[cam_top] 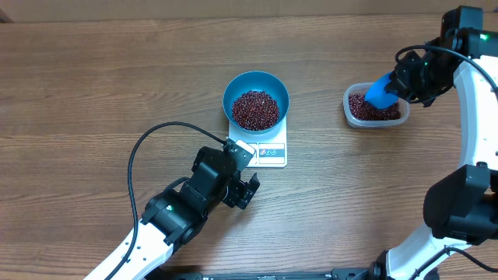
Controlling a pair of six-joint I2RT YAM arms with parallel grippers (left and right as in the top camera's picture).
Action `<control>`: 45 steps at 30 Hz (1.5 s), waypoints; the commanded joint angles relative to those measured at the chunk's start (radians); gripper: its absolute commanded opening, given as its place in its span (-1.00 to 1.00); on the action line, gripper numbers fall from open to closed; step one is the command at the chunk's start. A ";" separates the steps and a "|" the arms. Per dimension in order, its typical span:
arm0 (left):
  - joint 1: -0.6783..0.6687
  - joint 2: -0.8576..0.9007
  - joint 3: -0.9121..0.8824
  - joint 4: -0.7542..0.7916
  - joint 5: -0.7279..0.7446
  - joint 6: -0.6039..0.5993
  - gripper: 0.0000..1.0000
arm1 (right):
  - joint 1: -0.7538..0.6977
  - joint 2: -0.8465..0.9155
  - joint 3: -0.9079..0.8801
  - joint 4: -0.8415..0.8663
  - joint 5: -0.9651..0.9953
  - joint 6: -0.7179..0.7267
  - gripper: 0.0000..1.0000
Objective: Scoop item into bowl and weigh 150g on scale
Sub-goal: 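Lower the scoop into the tub with the right gripper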
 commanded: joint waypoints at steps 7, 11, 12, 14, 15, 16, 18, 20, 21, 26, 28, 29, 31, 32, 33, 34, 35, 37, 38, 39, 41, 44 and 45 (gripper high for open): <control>-0.002 -0.010 -0.007 0.001 -0.014 -0.020 0.99 | 0.003 -0.032 -0.007 -0.001 0.069 0.097 -0.85; -0.002 -0.010 -0.007 0.001 -0.014 -0.021 0.99 | 0.006 -0.032 -0.007 -0.001 0.069 0.097 -0.58; -0.002 -0.010 -0.007 0.001 -0.014 -0.020 0.99 | 0.008 -0.032 -0.007 -0.001 0.069 0.097 -0.56; -0.002 -0.010 -0.007 0.001 -0.013 -0.020 0.99 | 0.008 -0.032 -0.007 -0.001 0.069 0.097 -0.48; -0.002 -0.010 -0.007 0.001 -0.014 -0.020 0.99 | 0.008 -0.032 -0.007 -0.001 0.069 0.097 -0.46; -0.002 -0.010 -0.007 0.001 -0.013 -0.020 0.99 | 0.008 -0.032 -0.007 -0.001 0.069 0.097 -0.46; -0.002 -0.010 -0.007 0.001 -0.014 -0.020 0.99 | 0.008 -0.032 -0.007 -0.002 0.069 0.097 -0.46; -0.002 -0.010 -0.007 0.001 -0.014 -0.020 0.99 | 0.008 -0.032 -0.007 -0.002 0.069 0.097 -0.46; -0.002 -0.010 -0.007 0.001 -0.014 -0.020 0.99 | 0.008 -0.032 -0.007 -0.001 0.069 0.097 -0.50; -0.002 -0.010 -0.007 0.001 -0.014 -0.020 0.99 | 0.008 -0.032 -0.007 0.001 0.069 0.097 -0.92; -0.002 -0.010 -0.007 0.001 -0.014 -0.020 0.99 | 0.008 -0.032 -0.007 0.004 0.069 0.097 -0.92; -0.002 -0.010 -0.007 0.001 -0.014 -0.020 0.99 | 0.008 -0.032 -0.007 0.006 0.069 0.097 -0.92; -0.002 -0.010 -0.007 0.001 -0.013 -0.020 0.99 | 0.008 -0.032 -0.007 0.010 0.069 0.097 -0.92; -0.002 -0.010 -0.007 0.001 -0.013 -0.020 0.99 | 0.008 -0.032 -0.007 0.011 0.069 0.097 -0.92; -0.002 -0.010 -0.007 0.001 -0.014 -0.020 0.99 | 0.008 -0.032 -0.007 0.017 0.070 0.097 -0.92; -0.002 -0.010 -0.007 0.001 -0.014 -0.021 0.99 | 0.008 -0.032 -0.008 0.020 0.072 0.097 -0.92; -0.002 -0.010 -0.007 0.001 -0.013 -0.020 0.99 | 0.011 -0.032 -0.011 0.027 0.073 0.096 -0.92; -0.002 -0.010 -0.007 0.001 -0.014 -0.020 0.99 | 0.019 -0.032 -0.027 0.047 0.072 0.097 -0.92; -0.002 -0.010 -0.007 0.001 -0.014 -0.020 0.99 | 0.022 -0.032 -0.037 0.057 0.072 0.097 -0.92; -0.002 -0.010 -0.007 0.001 -0.014 -0.020 0.99 | 0.030 -0.032 -0.062 0.080 0.072 0.103 -0.92; -0.002 -0.010 -0.007 0.001 -0.014 -0.020 1.00 | 0.040 -0.032 -0.110 0.114 0.072 0.132 -0.92; -0.002 -0.010 -0.007 0.001 -0.014 -0.020 0.99 | 0.041 -0.032 -0.155 0.152 0.072 0.149 -0.92; -0.002 -0.010 -0.007 0.001 -0.014 -0.020 0.99 | 0.041 -0.032 -0.167 0.160 0.072 0.148 -0.92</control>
